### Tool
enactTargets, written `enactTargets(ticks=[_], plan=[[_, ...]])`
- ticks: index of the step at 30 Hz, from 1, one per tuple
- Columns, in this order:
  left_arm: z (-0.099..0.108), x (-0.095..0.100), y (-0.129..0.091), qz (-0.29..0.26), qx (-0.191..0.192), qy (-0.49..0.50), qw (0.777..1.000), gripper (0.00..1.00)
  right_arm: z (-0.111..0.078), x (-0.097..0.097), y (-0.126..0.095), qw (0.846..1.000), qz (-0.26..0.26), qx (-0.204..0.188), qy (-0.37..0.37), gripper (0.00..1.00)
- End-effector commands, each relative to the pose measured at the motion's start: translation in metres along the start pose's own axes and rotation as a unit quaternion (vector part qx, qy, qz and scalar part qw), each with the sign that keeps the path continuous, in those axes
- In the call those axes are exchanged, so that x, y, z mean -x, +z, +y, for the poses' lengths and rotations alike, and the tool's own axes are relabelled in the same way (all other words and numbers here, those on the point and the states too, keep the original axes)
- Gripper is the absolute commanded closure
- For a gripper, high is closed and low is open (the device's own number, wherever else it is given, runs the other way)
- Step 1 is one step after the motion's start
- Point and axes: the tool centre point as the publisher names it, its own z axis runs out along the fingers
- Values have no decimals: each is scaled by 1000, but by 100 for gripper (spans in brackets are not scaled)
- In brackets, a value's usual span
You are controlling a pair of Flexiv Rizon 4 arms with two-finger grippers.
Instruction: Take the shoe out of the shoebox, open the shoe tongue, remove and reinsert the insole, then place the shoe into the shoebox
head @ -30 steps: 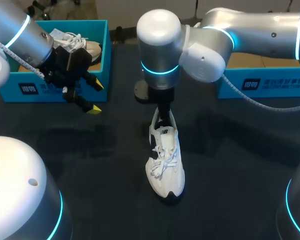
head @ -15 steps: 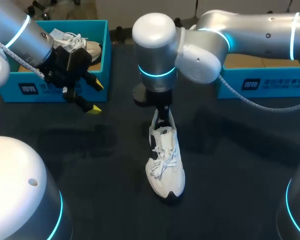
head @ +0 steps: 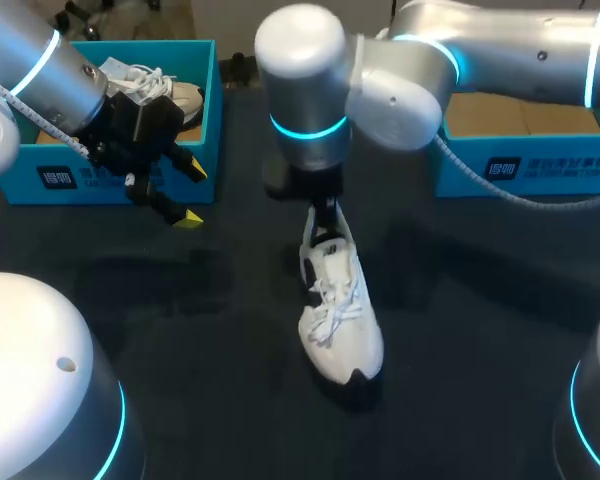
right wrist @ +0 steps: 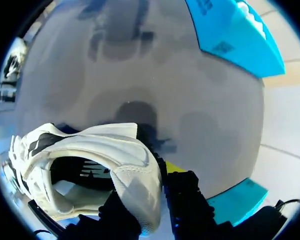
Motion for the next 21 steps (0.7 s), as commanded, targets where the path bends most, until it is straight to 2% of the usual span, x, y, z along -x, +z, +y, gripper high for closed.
enactTargets(ticks=[1, 5, 12, 13, 21], plan=[[0, -1, 0, -1, 1, 0, 1000, 0, -13, 4, -48, 1000, 1, 9, -24, 100], [0, -1, 0, -1, 1, 0, 1000, 0, -12, 9, -75, 998, 3, 13, -62, 100], [0, -1, 0, -1, 1, 0, 1000, 0, -14, 15, -106, 995, 20, 3, -93, 100], [0, -1, 0, -1, 1, 0, 1000, 0, -17, 17, -110, 995, 25, 0, -94, 100], [0, -1, 0, -1, 1, 0, 1000, 0, -24, 36, -153, 998, 14, 46, -39, 100]])
